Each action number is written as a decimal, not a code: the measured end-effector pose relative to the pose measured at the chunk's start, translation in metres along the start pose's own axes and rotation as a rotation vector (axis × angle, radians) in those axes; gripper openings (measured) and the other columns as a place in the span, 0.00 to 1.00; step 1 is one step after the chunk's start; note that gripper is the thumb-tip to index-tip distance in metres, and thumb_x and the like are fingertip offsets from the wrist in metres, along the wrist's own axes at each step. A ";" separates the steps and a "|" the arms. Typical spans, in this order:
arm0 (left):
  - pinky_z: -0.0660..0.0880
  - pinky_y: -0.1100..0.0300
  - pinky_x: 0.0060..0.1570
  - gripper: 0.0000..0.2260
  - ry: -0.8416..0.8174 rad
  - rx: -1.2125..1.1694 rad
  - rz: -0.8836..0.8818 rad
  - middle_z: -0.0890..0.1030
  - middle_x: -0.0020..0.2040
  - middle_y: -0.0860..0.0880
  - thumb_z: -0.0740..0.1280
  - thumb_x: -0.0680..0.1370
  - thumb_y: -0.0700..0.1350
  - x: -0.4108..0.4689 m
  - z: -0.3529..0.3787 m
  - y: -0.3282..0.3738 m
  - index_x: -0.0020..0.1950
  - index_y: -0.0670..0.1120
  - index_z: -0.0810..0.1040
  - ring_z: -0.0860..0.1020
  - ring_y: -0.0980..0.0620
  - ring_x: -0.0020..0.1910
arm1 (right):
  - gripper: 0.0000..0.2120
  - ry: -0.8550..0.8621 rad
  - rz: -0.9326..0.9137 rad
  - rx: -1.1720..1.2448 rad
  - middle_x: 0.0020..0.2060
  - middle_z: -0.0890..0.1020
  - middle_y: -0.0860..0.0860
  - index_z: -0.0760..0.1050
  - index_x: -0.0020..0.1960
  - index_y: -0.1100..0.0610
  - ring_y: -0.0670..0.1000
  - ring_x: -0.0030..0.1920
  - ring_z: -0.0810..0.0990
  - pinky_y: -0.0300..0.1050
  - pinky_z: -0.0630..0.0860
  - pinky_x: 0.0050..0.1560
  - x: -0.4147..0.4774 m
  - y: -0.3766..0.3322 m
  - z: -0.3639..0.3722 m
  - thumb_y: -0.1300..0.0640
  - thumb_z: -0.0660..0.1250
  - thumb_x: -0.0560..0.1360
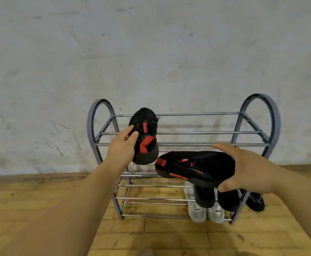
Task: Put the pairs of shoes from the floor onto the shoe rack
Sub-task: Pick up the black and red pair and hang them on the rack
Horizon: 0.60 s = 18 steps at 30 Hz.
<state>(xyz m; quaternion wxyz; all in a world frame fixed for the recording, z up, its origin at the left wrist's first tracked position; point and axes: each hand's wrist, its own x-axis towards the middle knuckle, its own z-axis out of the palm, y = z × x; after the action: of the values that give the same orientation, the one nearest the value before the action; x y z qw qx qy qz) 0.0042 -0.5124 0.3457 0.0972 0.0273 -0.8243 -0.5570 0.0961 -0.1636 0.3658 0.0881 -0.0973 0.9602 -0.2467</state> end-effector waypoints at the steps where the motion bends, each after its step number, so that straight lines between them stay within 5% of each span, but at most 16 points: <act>1: 0.76 0.47 0.67 0.21 0.019 -0.002 -0.009 0.80 0.69 0.51 0.64 0.82 0.58 0.004 0.000 -0.004 0.75 0.58 0.74 0.79 0.51 0.64 | 0.58 -0.016 -0.003 -0.009 0.68 0.71 0.38 0.51 0.78 0.29 0.46 0.62 0.76 0.41 0.75 0.58 0.002 0.001 0.001 0.41 0.83 0.59; 8: 0.77 0.45 0.66 0.29 -0.059 0.043 -0.008 0.82 0.66 0.55 0.59 0.74 0.71 0.007 -0.013 -0.015 0.72 0.63 0.75 0.80 0.52 0.64 | 0.57 -0.105 -0.010 -0.055 0.68 0.73 0.38 0.52 0.78 0.29 0.45 0.63 0.77 0.45 0.77 0.61 0.008 0.000 0.009 0.39 0.82 0.58; 13: 0.75 0.46 0.68 0.21 -0.050 0.116 0.016 0.75 0.72 0.53 0.59 0.84 0.62 -0.012 -0.017 -0.002 0.77 0.63 0.67 0.76 0.48 0.68 | 0.56 -0.150 -0.053 -0.075 0.68 0.72 0.37 0.53 0.80 0.34 0.44 0.62 0.76 0.42 0.76 0.61 0.008 -0.010 0.017 0.41 0.82 0.61; 15: 0.74 0.47 0.67 0.24 0.057 0.312 0.085 0.66 0.77 0.49 0.60 0.83 0.61 -0.027 -0.025 0.007 0.79 0.62 0.63 0.77 0.49 0.66 | 0.55 -0.174 -0.067 -0.087 0.68 0.70 0.37 0.53 0.80 0.35 0.43 0.62 0.74 0.38 0.74 0.58 0.004 -0.015 0.019 0.42 0.82 0.63; 18: 0.75 0.61 0.52 0.22 0.108 0.465 0.416 0.67 0.67 0.51 0.65 0.82 0.55 -0.059 -0.036 0.023 0.77 0.58 0.68 0.76 0.58 0.50 | 0.54 -0.222 -0.088 -0.114 0.64 0.70 0.36 0.51 0.80 0.34 0.42 0.59 0.74 0.34 0.72 0.49 -0.003 -0.020 0.020 0.42 0.81 0.64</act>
<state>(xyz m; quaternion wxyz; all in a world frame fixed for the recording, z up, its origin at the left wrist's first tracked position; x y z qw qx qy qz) 0.0707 -0.5279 0.3719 0.2439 -0.0909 -0.9111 -0.3197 0.1068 -0.1894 0.3588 0.1772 -0.1708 0.9518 -0.1832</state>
